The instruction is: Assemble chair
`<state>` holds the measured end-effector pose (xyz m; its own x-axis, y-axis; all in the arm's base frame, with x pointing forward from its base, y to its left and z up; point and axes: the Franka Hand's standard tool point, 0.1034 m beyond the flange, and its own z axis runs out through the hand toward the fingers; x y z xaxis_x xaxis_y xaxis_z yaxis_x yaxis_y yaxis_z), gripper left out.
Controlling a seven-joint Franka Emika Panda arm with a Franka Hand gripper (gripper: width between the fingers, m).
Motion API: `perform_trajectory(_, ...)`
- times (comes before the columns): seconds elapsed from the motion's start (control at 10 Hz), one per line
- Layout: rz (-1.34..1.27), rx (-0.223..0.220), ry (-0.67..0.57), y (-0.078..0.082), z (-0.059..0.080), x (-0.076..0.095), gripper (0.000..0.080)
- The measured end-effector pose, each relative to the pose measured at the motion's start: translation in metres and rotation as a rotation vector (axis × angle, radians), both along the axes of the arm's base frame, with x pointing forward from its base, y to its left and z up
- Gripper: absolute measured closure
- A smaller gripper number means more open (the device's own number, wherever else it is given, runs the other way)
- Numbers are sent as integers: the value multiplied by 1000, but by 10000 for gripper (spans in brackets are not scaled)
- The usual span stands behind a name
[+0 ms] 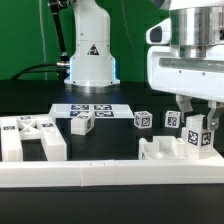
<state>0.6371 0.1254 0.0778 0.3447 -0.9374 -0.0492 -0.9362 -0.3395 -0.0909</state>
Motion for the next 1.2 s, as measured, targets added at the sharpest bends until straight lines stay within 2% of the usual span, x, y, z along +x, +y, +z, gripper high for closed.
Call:
perform_trajectory(0.2,-236,37,21,1,0,0,509)
perform_trajectory(0.4,-280,43,25,1,0,0,509)
perform_trajectory(0.5,-250,41,22,1,0,0,436)
perform_trajectory(0.6,-213,39,19,2,0,0,436)
perform_trajectory(0.8,-4,19,1,5,1,0,181)
perform_trajectory(1.2,414,-11,-37,6,1,0,152)
